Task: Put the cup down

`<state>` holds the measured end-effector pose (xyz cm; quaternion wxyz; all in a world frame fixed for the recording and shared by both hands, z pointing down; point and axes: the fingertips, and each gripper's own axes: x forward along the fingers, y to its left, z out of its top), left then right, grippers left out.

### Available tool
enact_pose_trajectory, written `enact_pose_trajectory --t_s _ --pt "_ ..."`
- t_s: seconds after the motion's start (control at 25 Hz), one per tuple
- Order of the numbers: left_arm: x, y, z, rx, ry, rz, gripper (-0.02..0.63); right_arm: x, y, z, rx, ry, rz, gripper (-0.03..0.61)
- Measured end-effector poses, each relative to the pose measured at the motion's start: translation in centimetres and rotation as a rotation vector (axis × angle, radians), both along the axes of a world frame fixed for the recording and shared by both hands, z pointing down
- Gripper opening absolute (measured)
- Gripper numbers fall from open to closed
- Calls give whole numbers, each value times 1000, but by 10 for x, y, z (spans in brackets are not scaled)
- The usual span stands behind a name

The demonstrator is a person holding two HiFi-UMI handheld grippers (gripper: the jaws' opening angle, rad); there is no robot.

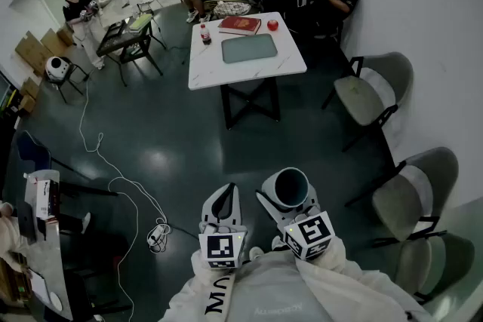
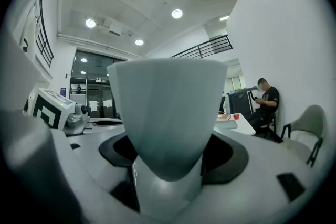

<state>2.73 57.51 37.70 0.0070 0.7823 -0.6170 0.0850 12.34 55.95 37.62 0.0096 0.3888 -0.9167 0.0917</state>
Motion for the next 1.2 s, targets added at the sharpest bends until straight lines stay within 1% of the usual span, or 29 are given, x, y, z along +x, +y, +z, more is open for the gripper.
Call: enact_pose_trajectory --t_s 0.16,0.4,0.56,0.76,1.04,1.2 --pt "9 1 -4 10 9 -3 11 6 2 1 0 9 -12 348" --pt "26 -15 -6 20 -1 14 11 20 -12 -1 11 3 -4 348" --pt "36 -21 -5 14 -3 21 11 32 -19 1 2 -3 4 348" --pt "45 -35 6 -12 -4 18 11 47 -33 2 -5 -22 8 350" --pt "74 -55 7 -2 -7 26 11 71 -49 8 -15 -46 -2 348" --pt "82 -61 12 -11 -21 23 11 78 -57 12 -20 -53 -15 348"
